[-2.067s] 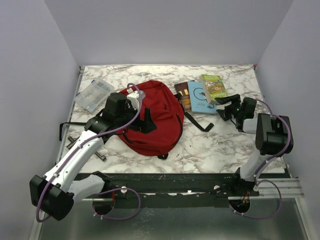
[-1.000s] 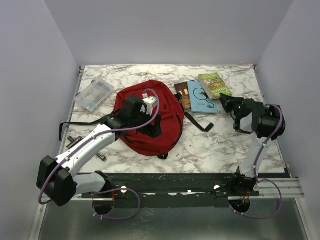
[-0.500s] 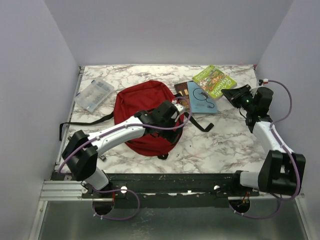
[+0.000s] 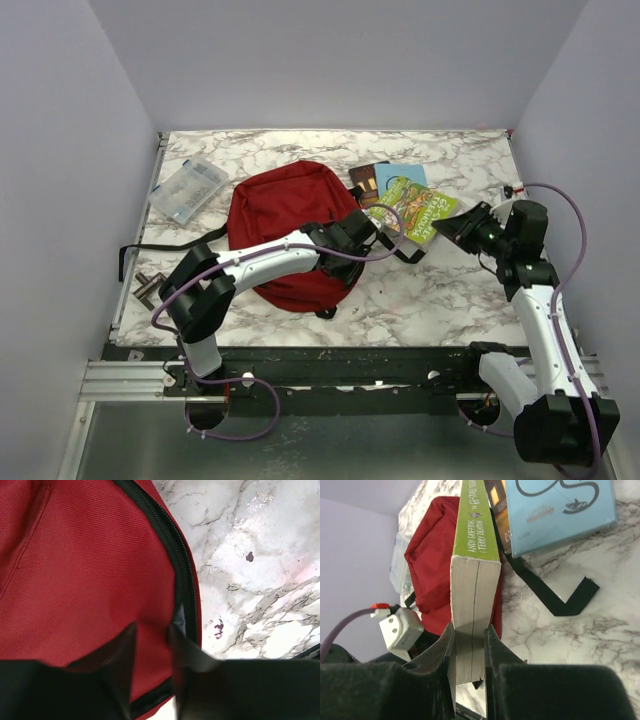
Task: Pack the student bag
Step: Place the book in the student bag.
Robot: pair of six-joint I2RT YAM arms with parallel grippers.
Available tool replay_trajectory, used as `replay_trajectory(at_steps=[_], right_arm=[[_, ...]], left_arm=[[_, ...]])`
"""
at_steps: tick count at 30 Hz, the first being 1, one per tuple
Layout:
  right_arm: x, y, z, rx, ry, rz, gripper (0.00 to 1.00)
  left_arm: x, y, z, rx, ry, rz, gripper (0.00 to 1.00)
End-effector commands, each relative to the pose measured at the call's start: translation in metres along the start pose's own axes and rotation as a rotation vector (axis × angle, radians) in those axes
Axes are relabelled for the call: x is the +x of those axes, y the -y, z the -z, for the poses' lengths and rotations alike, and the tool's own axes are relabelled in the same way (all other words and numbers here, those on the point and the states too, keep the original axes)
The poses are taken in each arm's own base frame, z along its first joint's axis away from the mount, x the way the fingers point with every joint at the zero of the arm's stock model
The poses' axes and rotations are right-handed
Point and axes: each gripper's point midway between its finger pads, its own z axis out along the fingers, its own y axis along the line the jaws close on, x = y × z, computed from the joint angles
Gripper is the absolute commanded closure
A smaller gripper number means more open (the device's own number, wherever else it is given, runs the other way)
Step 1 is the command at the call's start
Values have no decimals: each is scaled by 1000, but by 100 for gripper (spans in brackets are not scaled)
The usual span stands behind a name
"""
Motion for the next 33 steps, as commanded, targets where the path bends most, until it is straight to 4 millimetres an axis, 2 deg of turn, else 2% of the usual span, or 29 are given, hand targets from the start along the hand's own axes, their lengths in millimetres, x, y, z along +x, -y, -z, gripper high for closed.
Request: replay_trajectory(at_steps=[1, 3, 4, 7, 11, 15, 20, 22, 25, 29, 32, 33], right_arm=[[19, -4, 18, 3, -69, 32, 100], [24, -7, 26, 7, -93, 40, 100], [26, -10, 30, 6, -102, 41, 100], [31, -14, 43, 24, -139, 49, 100], [43, -22, 57, 20, -200, 47, 100], [68, -48, 66, -119, -320, -45, 100], [85, -78, 80, -245, -402, -96, 100], [99, -86, 84, -287, -476, -115, 100], [117, -68, 74, -262, -527, -153, 100], [123, -62, 52, -300, -514, -205, 100], [119, -72, 28, -339, -448, -262, 100], [117, -85, 22, -392, -431, -273, 100]], left_arm=[[-11, -9, 3, -45, 23, -7, 77], [-16, -10, 7, -33, 35, 3, 96], [-18, -13, 10, -47, 44, 10, 100], [-34, -25, 29, -90, 101, 34, 100], [-68, -45, 71, -179, 242, 68, 100], [-103, -61, 115, -253, 372, 56, 100], [-126, -65, 141, -257, 435, 32, 100], [-132, -61, 148, -229, 455, 24, 100], [-140, -53, 161, -179, 485, 23, 100], [-142, -40, 177, -95, 514, 24, 100], [-140, -24, 184, -2, 518, 13, 100], [-139, -19, 185, 29, 513, 8, 100]])
